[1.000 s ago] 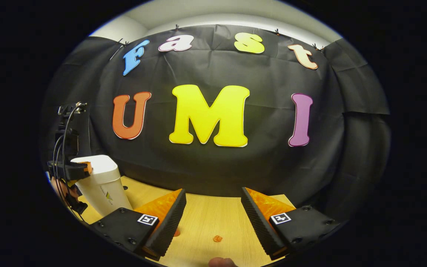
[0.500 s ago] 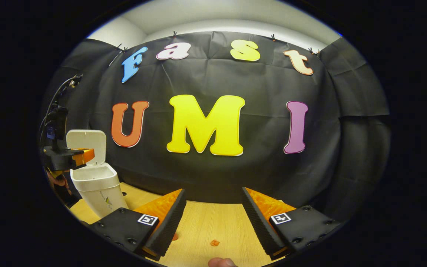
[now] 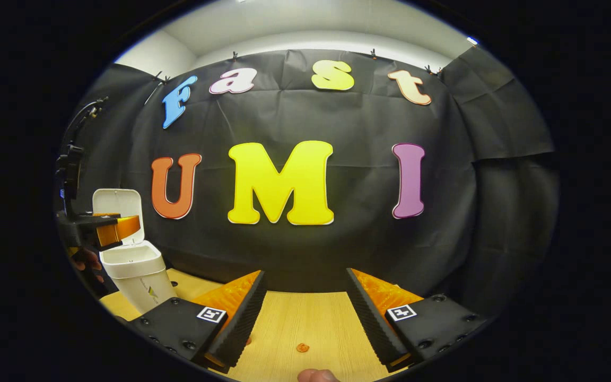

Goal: Press the lid of the desktop garbage bin to open it, pick up the crumpled paper on the desktop and throw it into the bin, then pick up the pop can on the desktop and drop it into the bin, and finally close the garbage bin lid.

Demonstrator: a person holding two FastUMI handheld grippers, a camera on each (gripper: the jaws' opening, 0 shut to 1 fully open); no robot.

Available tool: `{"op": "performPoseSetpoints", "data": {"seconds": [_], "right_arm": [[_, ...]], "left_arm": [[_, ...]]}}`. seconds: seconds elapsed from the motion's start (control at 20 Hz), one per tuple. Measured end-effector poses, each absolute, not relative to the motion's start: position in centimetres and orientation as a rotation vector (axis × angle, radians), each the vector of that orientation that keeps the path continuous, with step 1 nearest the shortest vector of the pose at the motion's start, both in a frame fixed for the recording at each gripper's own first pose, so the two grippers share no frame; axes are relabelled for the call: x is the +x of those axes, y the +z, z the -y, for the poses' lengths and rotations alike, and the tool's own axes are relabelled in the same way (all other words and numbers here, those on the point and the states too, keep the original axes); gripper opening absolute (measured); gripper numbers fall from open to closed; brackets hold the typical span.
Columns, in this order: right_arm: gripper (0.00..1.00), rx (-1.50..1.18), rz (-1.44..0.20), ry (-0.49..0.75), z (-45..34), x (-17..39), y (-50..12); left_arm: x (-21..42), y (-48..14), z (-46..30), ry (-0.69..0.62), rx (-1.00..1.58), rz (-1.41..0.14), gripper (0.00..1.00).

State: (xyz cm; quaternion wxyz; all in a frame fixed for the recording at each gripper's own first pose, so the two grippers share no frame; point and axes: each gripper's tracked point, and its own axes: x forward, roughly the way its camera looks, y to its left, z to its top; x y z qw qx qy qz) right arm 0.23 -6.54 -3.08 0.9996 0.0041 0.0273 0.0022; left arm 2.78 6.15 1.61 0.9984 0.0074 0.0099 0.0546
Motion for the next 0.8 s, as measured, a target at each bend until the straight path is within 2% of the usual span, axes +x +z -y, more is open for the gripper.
{"op": "performPoseSetpoints", "data": {"seconds": [0.05, 0.1, 0.5, 0.8], "right_arm": [[0.94, 0.011, -0.058, -0.002, 6.9, 0.1, -3.3], [0.94, 0.014, -0.062, -0.005, 7.3, 0.1, -3.5], [0.92, 0.004, -0.119, -0.01, 9.8, -0.5, -6.6], [0.94, -0.015, -0.258, 0.078, 9.3, -0.6, -13.0]], "left_arm": [[2.5, 1.7, -5.6, 0.092, 0.017, -0.012, 0.81], [2.4, 1.6, -4.9, 0.066, 0.009, -0.009, 0.94], [0.3, -0.5, -1.1, -0.007, -0.03, -0.062, 0.96], [-2.2, -2.3, -0.1, -0.013, -0.027, -0.118, 0.95]]}}
